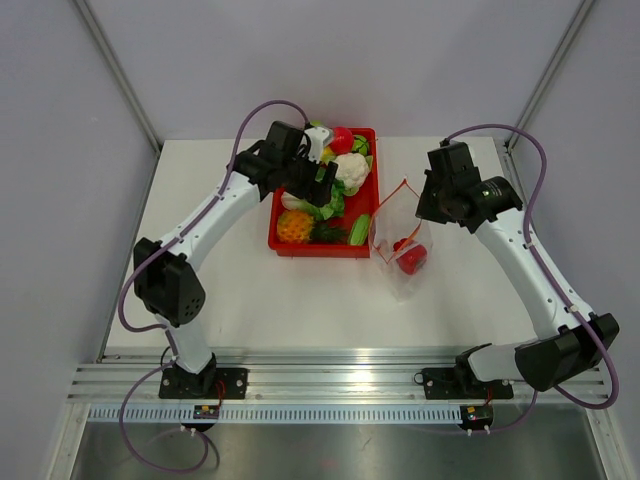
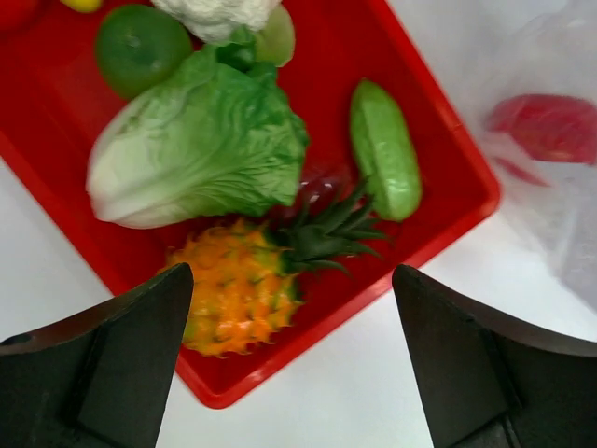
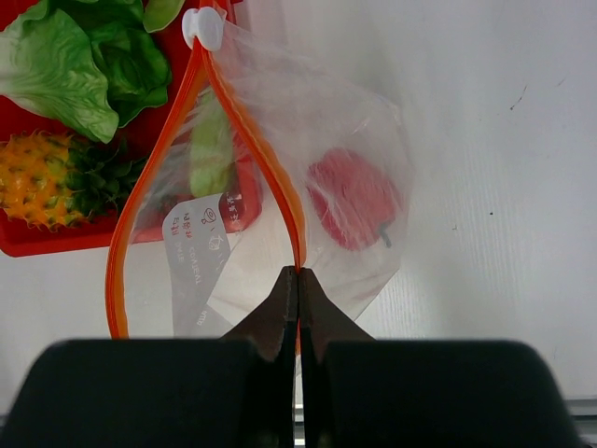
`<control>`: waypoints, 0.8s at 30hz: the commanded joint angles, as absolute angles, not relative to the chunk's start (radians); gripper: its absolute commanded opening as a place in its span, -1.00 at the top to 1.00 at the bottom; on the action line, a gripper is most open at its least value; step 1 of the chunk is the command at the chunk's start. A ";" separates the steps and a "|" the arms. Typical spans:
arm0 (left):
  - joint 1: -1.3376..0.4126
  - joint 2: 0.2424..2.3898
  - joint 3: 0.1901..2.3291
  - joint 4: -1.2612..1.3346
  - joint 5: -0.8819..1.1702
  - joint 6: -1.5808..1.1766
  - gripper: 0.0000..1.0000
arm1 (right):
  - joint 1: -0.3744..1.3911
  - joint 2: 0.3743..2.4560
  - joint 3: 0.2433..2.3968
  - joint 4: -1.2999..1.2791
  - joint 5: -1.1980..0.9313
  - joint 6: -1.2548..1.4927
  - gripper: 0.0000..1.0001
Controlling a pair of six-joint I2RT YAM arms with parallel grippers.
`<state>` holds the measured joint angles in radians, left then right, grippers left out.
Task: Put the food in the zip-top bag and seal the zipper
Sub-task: Adjust the zipper food storage bag at the center of the board, then pick up the fake vegetable from the bin.
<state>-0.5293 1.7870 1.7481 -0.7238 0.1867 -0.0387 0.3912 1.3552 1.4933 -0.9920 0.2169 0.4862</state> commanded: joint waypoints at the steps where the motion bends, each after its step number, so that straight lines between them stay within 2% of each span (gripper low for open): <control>1: -0.540 1.789 1.738 -0.673 0.047 0.208 -0.81 | 0.397 1.344 1.512 -0.956 0.199 0.476 1.00; 9: -0.538 1.937 1.784 -0.589 0.061 0.442 -0.82 | 0.396 1.348 1.513 -0.950 0.183 0.468 1.00; 19: -0.557 2.124 1.888 -0.529 0.064 0.454 -0.85 | 0.396 1.358 1.514 -0.956 0.181 0.462 1.00; 24: -0.568 2.192 1.914 -0.485 0.013 0.426 -0.71 | 0.397 1.361 1.502 -0.951 0.172 0.465 1.00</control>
<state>-0.5583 2.1674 1.8542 -0.5785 0.0605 0.4294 0.3912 1.3582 1.4933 -0.9840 0.1883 0.4747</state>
